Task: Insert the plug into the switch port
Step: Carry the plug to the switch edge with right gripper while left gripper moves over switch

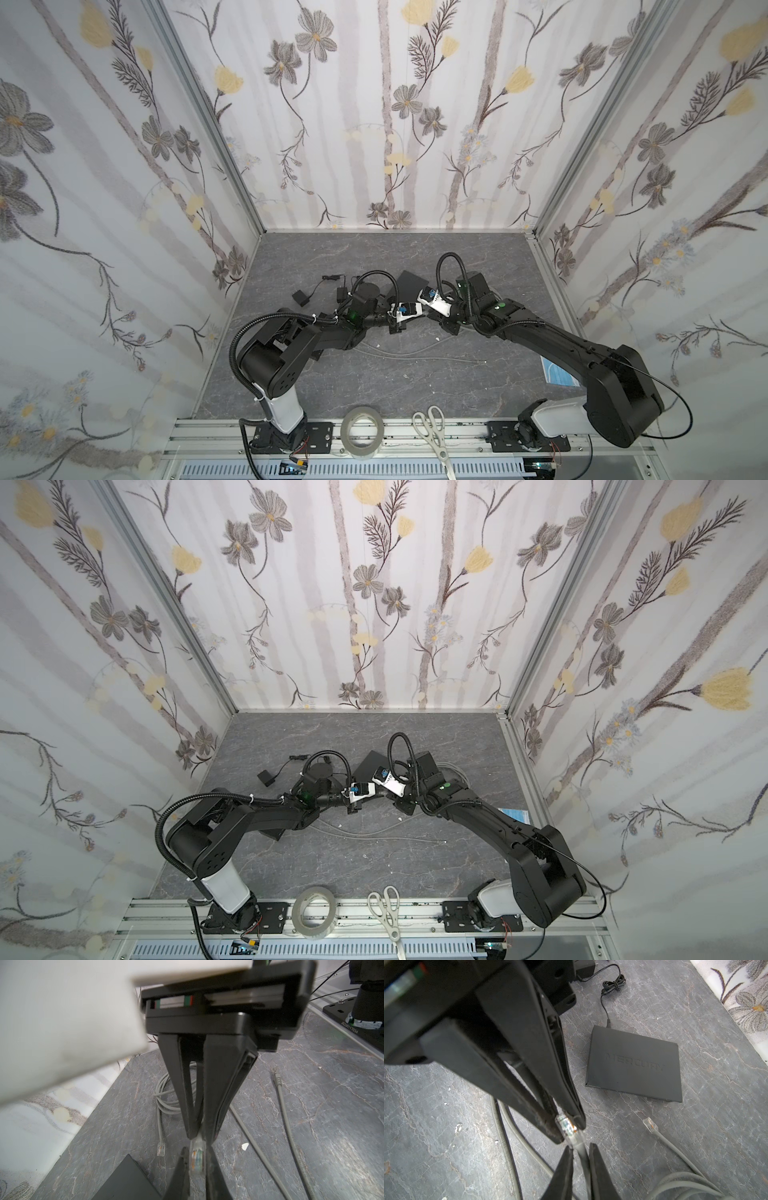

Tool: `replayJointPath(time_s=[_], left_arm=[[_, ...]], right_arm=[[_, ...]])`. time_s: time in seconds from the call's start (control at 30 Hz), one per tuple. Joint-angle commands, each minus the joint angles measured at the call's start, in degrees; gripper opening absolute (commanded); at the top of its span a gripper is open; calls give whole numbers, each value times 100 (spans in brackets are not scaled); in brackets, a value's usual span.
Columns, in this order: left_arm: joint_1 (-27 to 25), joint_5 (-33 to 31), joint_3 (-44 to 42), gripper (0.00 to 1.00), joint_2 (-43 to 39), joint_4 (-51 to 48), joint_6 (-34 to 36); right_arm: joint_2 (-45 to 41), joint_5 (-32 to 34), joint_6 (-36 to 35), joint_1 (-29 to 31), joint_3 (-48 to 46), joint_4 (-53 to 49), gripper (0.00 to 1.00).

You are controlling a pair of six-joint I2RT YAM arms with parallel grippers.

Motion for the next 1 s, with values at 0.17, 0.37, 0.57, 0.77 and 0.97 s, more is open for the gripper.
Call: replayJointPath(time_s=[0.17,0.37,0.57,0.77,0.97], left_arm=[[-12,44,38,0,-42,28,56],[-14,37,33,0,-46,33,57],[-10,37,35,0,-48,35,43],[-10,-71,34,8,-43,55,-1],[-3,-611,99,27,-7,48,-225]], right_arm=[[78,158,-23,-2,-40,215,20],[74,187,-40,1,-68,292,19],[42,60,-34,2,-144,387,10],[-121,-58,35,-8,-319,675,5],[-412,70,150,-54,-570,1104,0]])
